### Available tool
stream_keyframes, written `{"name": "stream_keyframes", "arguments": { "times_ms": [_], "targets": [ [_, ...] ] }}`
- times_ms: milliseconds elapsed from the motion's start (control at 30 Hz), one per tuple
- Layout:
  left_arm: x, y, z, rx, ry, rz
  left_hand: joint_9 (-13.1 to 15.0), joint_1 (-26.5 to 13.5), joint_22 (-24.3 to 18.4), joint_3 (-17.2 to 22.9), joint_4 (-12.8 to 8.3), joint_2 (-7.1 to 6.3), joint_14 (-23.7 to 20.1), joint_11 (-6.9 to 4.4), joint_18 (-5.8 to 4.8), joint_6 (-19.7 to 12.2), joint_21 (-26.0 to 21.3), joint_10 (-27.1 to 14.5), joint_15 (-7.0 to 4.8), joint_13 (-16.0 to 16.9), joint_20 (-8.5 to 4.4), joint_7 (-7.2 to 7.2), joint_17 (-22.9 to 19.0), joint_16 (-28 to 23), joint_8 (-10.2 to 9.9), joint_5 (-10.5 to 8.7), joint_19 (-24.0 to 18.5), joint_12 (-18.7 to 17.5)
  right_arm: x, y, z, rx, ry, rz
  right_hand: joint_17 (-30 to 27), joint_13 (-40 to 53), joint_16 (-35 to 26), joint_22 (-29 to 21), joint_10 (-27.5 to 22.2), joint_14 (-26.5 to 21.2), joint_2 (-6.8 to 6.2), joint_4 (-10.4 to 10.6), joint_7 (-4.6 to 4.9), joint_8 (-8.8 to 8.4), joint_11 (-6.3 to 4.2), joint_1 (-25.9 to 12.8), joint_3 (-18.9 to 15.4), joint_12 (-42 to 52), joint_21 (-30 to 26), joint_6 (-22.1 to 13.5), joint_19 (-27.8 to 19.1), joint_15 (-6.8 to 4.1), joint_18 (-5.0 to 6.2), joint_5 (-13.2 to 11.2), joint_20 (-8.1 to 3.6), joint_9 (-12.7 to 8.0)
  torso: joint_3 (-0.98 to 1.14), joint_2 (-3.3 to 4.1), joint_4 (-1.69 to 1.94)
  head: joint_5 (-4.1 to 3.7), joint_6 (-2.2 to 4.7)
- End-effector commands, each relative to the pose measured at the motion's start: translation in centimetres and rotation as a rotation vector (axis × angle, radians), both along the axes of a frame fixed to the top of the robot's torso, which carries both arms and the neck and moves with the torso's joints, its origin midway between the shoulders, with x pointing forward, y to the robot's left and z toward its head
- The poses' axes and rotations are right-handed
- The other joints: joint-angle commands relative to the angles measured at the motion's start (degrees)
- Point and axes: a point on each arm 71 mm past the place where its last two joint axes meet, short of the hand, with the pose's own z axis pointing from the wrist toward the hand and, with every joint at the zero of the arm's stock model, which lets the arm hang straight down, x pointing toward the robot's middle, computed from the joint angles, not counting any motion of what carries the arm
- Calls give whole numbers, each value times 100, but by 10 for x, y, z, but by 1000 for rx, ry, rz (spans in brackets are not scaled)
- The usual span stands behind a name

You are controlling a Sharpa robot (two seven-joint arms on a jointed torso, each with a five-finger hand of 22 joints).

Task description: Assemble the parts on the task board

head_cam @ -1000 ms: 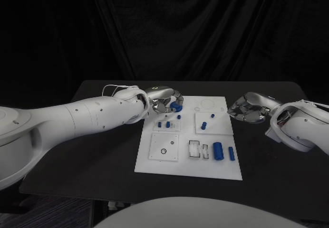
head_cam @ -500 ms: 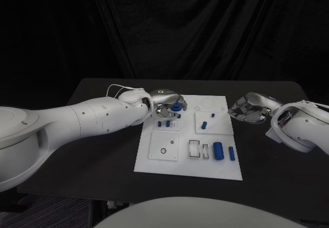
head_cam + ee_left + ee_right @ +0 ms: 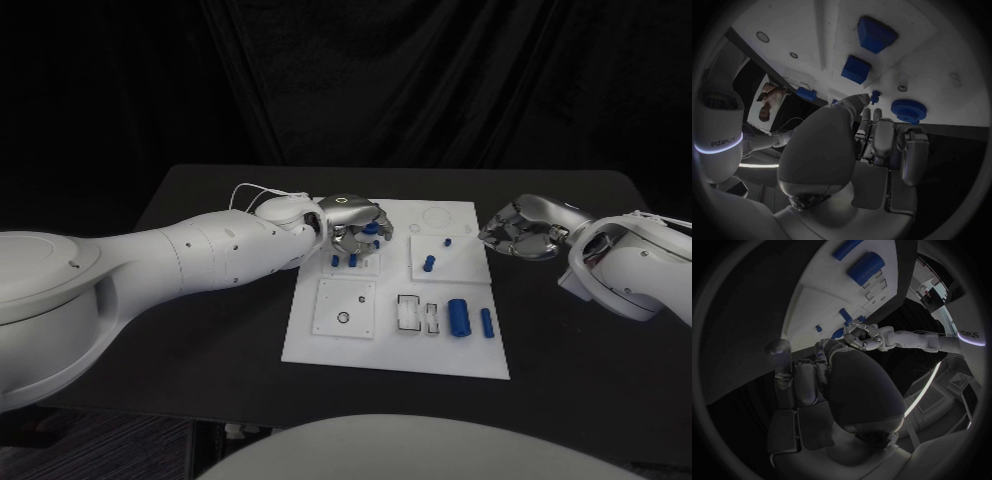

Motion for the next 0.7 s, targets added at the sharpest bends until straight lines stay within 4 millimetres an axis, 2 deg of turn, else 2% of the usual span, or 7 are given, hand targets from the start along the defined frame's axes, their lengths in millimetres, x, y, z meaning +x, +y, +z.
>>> {"name": "stream_keyframes", "arguments": {
  "times_ms": [33,100,167,400,567,700],
  "targets": [
    [0,0,-2,11,5,5,-21,-63,1507,20,11,21,13,12,-79,69,3,61,2,-14,-41,8,-17,-26,-28,23,603,-21,0,0,0,5,0,-6,65,73,-18,556,-36,-29,-1,1,-7,30,-9,-40,19,-18,5,27,-31,-10,-35,36,-14,7,1,-1,-5,13,1],
    [1,0,-3,14,6,10,-33,-67,1507,18,11,24,0,13,-79,90,3,70,2,-20,-41,8,-43,-36,-30,25,603,-21,0,0,0,7,3,-8,66,68,-17,557,-41,-28,-3,0,-8,29,-10,-41,18,-20,6,27,-31,-11,-35,37,-14,7,2,-1,0,8,1],
    [2,1,-3,18,7,17,-33,-67,1507,18,11,24,0,13,-79,90,3,70,2,-20,-41,8,-43,-36,-30,25,603,-21,0,0,-1,9,5,-9,67,66,-17,557,-43,-28,-3,0,-8,29,-10,-41,18,-21,6,27,-31,-11,-35,37,-14,7,4,-2,-10,17,1],
    [4,4,-5,33,20,37,-92,-94,1507,-2,7,27,-37,37,-79,195,3,98,14,-62,-34,-42,-106,-63,-37,9,603,-38,0,1,-1,10,10,-10,66,66,-17,554,-43,-28,-5,-1,-7,27,-10,-43,18,-21,-3,24,-35,-11,-33,38,-15,7,-4,2,-16,12,1],
    [4,4,-6,35,21,38,-141,-129,1507,-25,16,86,34,-7,-79,339,3,234,-1,-111,-37,25,-24,-20,-23,-16,603,-23,1,1,-1,9,14,-10,66,66,-17,554,-43,-28,-5,-1,-7,27,-10,-43,18,-21,-3,24,-35,-11,-33,38,-15,7,3,-6,-9,7,1],
    [4,3,-6,36,23,37,-165,-131,1507,-29,10,108,44,-42,-79,391,3,318,-23,-139,-51,28,-33,-19,-23,-24,603,-19,1,1,-2,7,17,-10,66,66,-17,554,-43,-28,-5,-1,-7,27,-10,-43,18,-21,-3,24,-35,-11,-33,38,-15,7,-2,-8,-1,6,1]
  ]
}}
